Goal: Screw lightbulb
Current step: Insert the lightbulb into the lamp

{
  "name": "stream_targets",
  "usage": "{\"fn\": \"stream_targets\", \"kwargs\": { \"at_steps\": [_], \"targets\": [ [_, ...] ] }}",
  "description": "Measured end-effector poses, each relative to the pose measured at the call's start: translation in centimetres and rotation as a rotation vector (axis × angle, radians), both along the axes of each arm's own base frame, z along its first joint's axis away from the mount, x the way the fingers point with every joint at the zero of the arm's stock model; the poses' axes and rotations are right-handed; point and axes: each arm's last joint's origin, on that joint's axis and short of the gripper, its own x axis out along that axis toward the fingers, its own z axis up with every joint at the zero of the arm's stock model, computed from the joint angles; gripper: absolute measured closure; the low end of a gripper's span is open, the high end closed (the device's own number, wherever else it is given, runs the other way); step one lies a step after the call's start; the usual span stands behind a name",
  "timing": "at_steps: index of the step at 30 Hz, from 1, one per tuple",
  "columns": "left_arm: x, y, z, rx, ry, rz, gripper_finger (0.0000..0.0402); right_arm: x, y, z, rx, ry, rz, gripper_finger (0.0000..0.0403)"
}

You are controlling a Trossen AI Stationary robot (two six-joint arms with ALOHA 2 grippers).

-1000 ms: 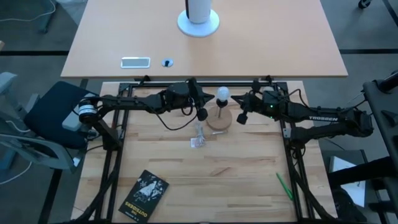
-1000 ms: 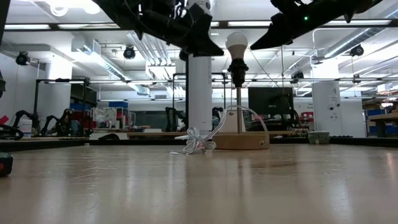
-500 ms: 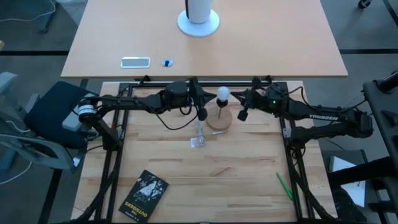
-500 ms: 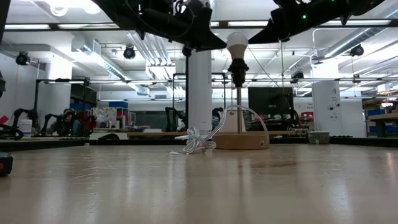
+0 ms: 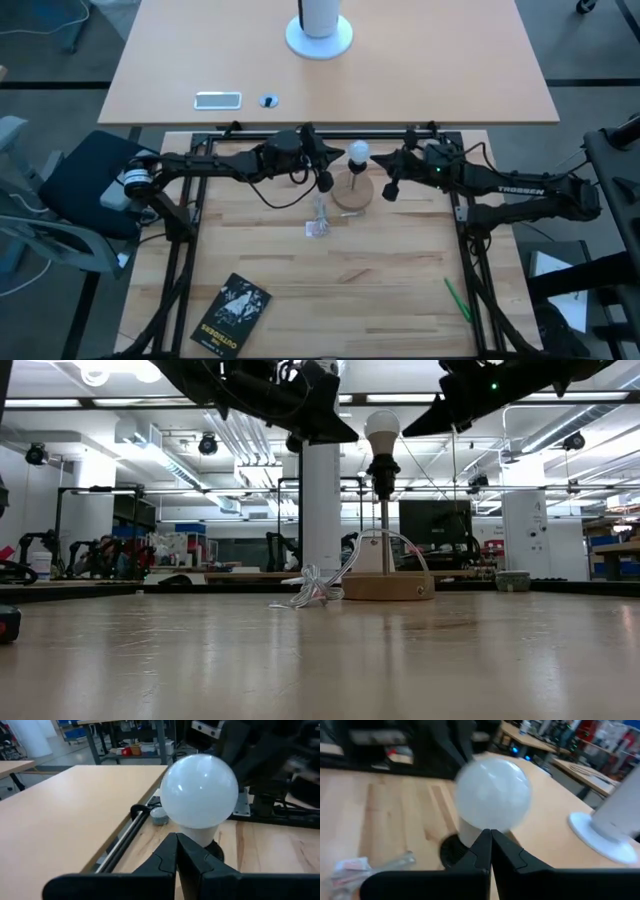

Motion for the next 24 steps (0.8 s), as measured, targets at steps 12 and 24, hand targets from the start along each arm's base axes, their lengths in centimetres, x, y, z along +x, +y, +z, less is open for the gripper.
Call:
{"fn": "stream_targets", "kwargs": {
  "at_steps": [12, 24],
  "targets": [
    [0.7, -0.3, 0.0, 0.040, -0.053, -0.097, 0.0401, 0.4, -0.7, 0.1, -0.068, -0.010, -0.026, 0.0403],
    [0.5, 0.0, -0.2, 0.043, -0.031, -0.033, 0.0401, 0.7, 0.2, -0.1, -0.010, -0.015, 0.110, 0.0403]
  ]
}}
